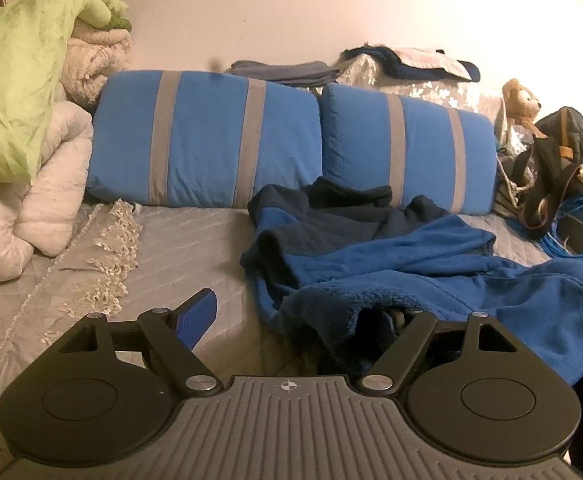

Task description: Fold clothes

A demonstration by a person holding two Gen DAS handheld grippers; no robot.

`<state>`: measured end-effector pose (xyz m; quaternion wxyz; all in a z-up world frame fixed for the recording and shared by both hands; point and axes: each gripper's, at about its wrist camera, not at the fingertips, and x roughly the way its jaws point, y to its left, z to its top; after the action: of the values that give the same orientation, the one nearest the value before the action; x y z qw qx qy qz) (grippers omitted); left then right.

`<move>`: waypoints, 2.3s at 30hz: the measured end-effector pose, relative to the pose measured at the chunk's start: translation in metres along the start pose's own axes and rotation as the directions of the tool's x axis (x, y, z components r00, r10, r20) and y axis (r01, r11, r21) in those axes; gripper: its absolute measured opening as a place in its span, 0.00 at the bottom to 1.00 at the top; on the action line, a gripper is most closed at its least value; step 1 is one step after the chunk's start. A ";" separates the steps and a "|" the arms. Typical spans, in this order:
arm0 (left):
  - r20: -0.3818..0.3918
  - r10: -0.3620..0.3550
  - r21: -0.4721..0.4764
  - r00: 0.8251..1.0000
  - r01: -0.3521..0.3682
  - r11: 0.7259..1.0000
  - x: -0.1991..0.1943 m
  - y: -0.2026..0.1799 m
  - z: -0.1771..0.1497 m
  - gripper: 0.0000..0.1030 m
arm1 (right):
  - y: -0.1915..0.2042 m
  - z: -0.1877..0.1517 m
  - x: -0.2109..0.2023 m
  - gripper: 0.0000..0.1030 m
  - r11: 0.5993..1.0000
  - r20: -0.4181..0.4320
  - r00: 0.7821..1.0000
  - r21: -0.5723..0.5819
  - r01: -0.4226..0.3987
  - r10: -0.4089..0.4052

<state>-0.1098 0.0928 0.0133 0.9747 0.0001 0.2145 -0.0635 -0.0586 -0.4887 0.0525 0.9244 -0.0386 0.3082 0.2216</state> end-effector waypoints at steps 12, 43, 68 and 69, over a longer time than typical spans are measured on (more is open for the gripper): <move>-0.024 0.013 -0.012 1.000 -0.013 1.000 0.002 0.001 0.002 0.74 | 0.013 -0.030 0.020 1.00 0.993 0.098 0.989 0.001 0.114 -0.113; -0.004 -0.015 -0.131 1.000 0.014 0.991 0.013 0.000 -0.007 0.43 | 0.013 -0.010 0.049 0.47 0.976 0.194 0.971 0.194 0.099 -0.137; 0.037 0.053 -0.010 0.998 -0.053 0.999 0.000 -0.019 0.014 0.20 | 0.021 0.032 0.023 0.13 0.970 0.154 0.975 0.207 0.129 -0.163; 0.040 0.052 -0.011 0.998 -0.052 0.999 0.000 -0.019 0.015 0.20 | 0.021 0.034 0.022 0.13 0.970 0.155 0.975 0.208 0.127 -0.161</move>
<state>-0.1057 0.0734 0.0279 0.9801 -0.0005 0.1949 -0.0369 -0.0331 -0.4546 0.0680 0.9603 0.0497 0.2447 0.1246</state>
